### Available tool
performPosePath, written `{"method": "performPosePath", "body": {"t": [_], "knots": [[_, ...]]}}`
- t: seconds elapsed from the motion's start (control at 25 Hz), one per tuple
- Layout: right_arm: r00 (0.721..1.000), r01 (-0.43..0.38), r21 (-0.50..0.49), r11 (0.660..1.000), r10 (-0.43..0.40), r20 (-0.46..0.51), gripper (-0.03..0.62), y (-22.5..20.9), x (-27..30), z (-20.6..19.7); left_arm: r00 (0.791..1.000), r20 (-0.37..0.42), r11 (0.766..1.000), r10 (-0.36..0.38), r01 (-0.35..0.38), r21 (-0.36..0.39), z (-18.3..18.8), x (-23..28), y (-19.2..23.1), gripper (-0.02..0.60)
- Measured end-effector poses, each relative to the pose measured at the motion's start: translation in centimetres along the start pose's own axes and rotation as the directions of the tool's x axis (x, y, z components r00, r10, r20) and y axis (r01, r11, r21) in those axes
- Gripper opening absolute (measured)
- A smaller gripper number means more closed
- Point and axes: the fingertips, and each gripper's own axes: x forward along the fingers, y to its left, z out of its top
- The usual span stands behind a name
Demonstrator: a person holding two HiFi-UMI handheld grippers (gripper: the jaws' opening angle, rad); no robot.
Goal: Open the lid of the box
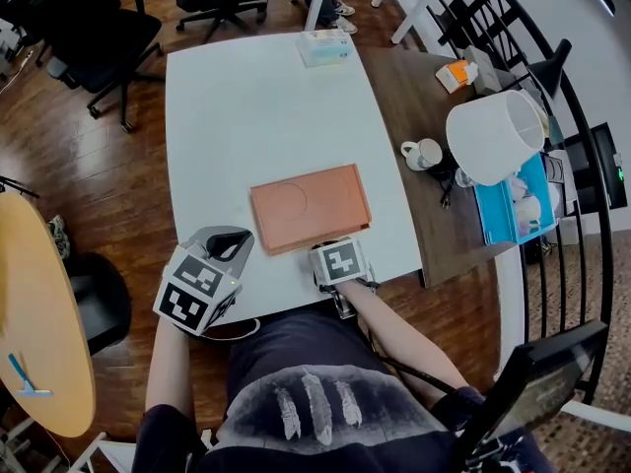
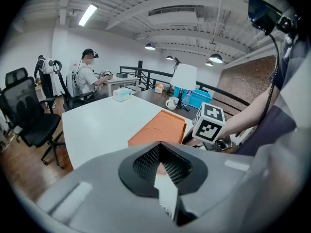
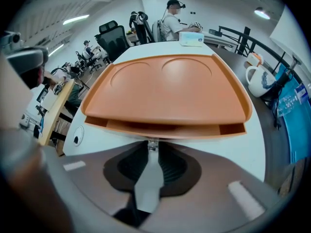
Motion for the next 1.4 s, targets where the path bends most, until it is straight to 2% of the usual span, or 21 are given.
{"method": "performPosePath", "body": {"t": [0.12,0.28,0.4,0.6,0.76,0.84,0.96,1.2,1.4], "knots": [[1.0,-0.023,-0.002,1.0,0.023,-0.015,0.067,0.5,-0.2,-1.3,0.999,0.016,0.999,-0.036,0.037,-0.024,0.3,0.1,-0.5,0.017],[0.999,-0.034,0.014,0.999,0.034,-0.003,0.067,0.6,-0.5,-2.8,0.999,0.006,0.999,-0.05,0.05,-0.02,0.2,0.8,-1.1,0.017],[0.999,-0.032,0.031,0.999,0.031,0.017,0.067,0.2,-0.6,-3.2,0.998,0.002,0.998,-0.062,0.062,-0.01,0.3,1.2,-1.5,0.017],[0.996,-0.084,0.02,0.996,0.084,0.037,0.067,0.7,-0.5,-2.9,0.998,-0.001,0.998,-0.068,0.068,0.001,0.5,1.2,-1.7,0.017],[0.999,-0.043,0.005,0.999,0.043,0.011,0.067,0.3,-0.6,-3.3,0.998,-0.002,0.998,-0.07,0.07,0.005,0.8,1.3,-2.2,0.017],[0.998,-0.06,0.025,0.998,0.061,-0.009,0.067,0.3,-0.7,-3.8,0.997,0.003,0.997,-0.075,0.075,0.003,1.0,1.4,-2.5,0.017],[0.995,-0.098,0.043,0.994,0.099,-0.031,0.067,0.8,-0.9,-4.7,0.997,0.015,0.997,-0.074,0.075,-0.007,1.1,1.4,-2.5,0.017],[0.993,-0.114,0.084,0.99,0.115,-0.007,0.067,1.3,-1.3,-5.5,0.997,0.04,0.997,-0.071,0.072,-0.026,0.9,0.6,-1.8,0.017],[0.992,-0.118,0.062,0.991,0.121,-0.041,0.067,1.3,-1.4,-6.0,0.994,0.058,0.993,-0.094,0.099,-0.072,0.4,0.6,-1.6,0.017]]}}
